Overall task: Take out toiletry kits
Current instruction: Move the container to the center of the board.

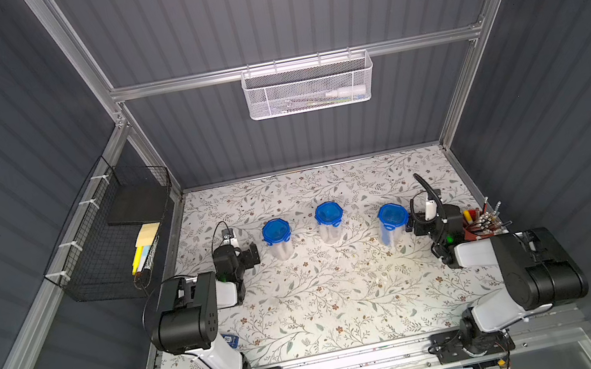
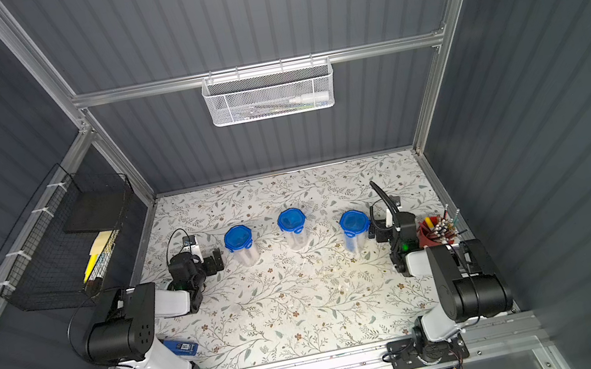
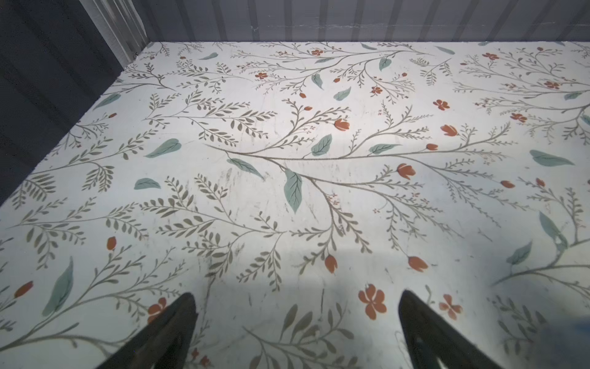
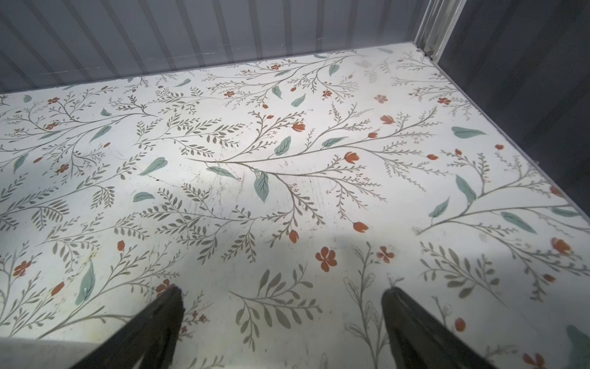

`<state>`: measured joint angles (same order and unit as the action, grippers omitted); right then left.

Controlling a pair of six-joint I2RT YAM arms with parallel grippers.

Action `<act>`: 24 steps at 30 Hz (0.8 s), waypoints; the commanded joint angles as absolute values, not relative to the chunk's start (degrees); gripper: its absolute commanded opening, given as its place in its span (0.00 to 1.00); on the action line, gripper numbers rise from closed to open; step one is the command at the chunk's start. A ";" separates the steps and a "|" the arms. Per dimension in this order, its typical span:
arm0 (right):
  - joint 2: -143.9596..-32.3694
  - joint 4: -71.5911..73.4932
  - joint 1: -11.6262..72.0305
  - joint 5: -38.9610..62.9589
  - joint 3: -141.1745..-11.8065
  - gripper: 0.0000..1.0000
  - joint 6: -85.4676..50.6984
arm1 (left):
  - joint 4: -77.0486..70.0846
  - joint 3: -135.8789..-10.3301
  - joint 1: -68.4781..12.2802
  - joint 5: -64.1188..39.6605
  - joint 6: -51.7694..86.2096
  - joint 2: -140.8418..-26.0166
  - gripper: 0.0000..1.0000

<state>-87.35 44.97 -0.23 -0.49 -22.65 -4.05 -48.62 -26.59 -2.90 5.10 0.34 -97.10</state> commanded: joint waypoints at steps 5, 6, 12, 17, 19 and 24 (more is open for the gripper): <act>-87.77 46.67 -0.32 -0.90 -24.17 0.99 -4.20 | -49.83 -27.77 -2.47 5.80 -0.88 -97.96 1.00; -87.75 46.67 -0.33 -0.96 -24.17 0.99 -4.15 | -49.83 -27.77 -2.46 5.78 -0.88 -98.00 1.00; -87.76 46.67 -0.34 -0.68 -24.06 0.99 -4.13 | -49.79 -27.73 -2.46 5.77 -0.88 -97.95 1.00; -87.82 46.69 -0.35 -0.86 -24.17 0.99 -4.28 | -49.77 -27.74 -2.46 5.79 -0.88 -98.00 1.00; -87.85 46.67 -0.35 -0.97 -24.17 0.99 -4.31 | -49.76 -27.73 -2.46 5.79 -0.88 -98.00 1.00; -87.80 46.67 -0.34 -0.89 -24.17 0.99 -4.31 | -49.77 -27.77 -2.46 5.80 -0.88 -98.00 1.00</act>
